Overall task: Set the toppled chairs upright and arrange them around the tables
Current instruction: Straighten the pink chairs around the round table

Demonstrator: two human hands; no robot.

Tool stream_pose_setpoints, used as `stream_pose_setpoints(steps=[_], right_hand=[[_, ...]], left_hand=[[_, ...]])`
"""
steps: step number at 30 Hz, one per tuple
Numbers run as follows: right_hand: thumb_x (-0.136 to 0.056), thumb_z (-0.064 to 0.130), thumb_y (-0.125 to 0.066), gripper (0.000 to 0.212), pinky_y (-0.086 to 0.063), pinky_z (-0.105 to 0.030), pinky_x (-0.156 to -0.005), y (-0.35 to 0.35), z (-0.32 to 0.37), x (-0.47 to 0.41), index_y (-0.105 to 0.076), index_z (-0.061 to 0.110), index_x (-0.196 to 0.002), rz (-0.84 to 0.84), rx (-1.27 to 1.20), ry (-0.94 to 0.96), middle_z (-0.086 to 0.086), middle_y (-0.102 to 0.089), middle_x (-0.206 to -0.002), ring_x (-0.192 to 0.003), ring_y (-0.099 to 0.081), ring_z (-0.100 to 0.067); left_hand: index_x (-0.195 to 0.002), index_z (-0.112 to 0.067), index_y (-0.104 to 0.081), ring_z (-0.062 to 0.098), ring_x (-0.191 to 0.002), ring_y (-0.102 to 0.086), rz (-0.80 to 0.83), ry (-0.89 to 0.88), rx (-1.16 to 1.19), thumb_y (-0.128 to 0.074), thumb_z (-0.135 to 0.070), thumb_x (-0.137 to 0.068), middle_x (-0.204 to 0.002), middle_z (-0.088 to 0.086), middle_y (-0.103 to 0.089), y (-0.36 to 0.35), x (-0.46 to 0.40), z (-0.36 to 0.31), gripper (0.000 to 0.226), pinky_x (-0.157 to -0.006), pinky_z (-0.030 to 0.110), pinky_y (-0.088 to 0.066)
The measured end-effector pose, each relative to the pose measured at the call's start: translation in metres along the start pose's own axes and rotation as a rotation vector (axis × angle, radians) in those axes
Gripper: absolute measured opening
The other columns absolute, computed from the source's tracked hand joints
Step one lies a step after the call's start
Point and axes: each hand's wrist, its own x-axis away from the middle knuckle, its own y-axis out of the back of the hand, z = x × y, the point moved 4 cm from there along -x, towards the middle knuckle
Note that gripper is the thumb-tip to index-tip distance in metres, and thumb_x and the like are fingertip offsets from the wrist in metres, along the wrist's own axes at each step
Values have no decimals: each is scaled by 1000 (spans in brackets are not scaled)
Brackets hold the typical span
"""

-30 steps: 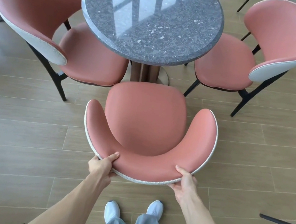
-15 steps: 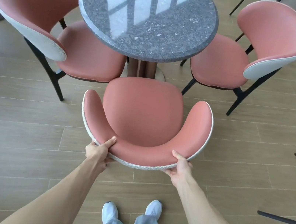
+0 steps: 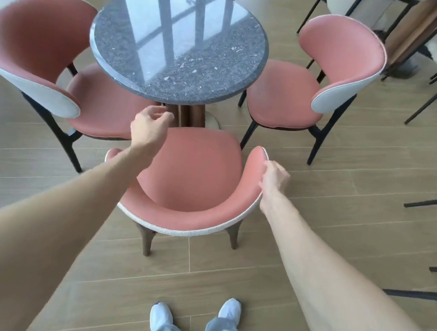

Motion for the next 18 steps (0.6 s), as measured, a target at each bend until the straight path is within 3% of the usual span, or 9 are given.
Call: stream_pose_setpoints(steps=[2, 4, 7, 10, 12, 18], right_hand=[[-93, 18, -60, 33, -53, -39, -99, 3, 54, 2, -67, 12, -125, 110, -77, 109, -4, -69, -113, -105, -66, -22], [-95, 17, -58, 33, -56, -37, -93, 16, 107, 2, -66, 11, -127, 222, -137, 249, -3, -71, -110, -104, -68, -21], [-90, 26, -60, 39, -58, -33, -91, 48, 167, 0, -67, 13, -126, 326, -156, 426, -6, -72, -118, -108, -70, -20], [-80, 36, -58, 40, -56, -33, -93, 87, 207, -18, -69, 21, -116, 401, -138, 504, -5, -72, -121, -110, -69, -19], [-83, 33, -60, 33, -55, -36, -96, 111, 230, -40, -70, 23, -113, 449, -135, 541, -4, -72, -120, -110, -70, -19], [-98, 20, -54, 31, -55, -36, -95, 139, 294, -102, -67, 10, -125, 513, -137, 569, -3, -73, -115, -111, -69, -21]], left_hand=[[-113, -18, -72, 16, -91, -65, 130, -98, 179, -58, -20, -89, -101, 3, -72, -23, 11, -53, 28, -88, 35, -56], [-107, -18, -73, 16, -89, -68, 231, -203, 261, -58, -16, -92, -97, 1, -71, -53, 29, -97, 21, -84, 35, -58], [-105, -19, -74, 17, -93, -70, 291, -302, 315, -60, -19, -91, -107, 8, -73, -88, 56, -131, 19, -85, 34, -59], [-107, -17, -74, 17, -97, -71, 257, -342, 343, -61, -22, -92, -112, 11, -73, -121, 76, -144, 21, -88, 36, -59], [-102, -21, -74, 18, -97, -70, 215, -338, 385, -61, -24, -89, -111, 12, -73, -144, 86, -153, 19, -88, 38, -58], [-104, -17, -71, 28, -102, -70, 79, -312, 476, -55, -14, -98, -109, 12, -74, -200, 86, -198, 17, -93, 46, -57]])
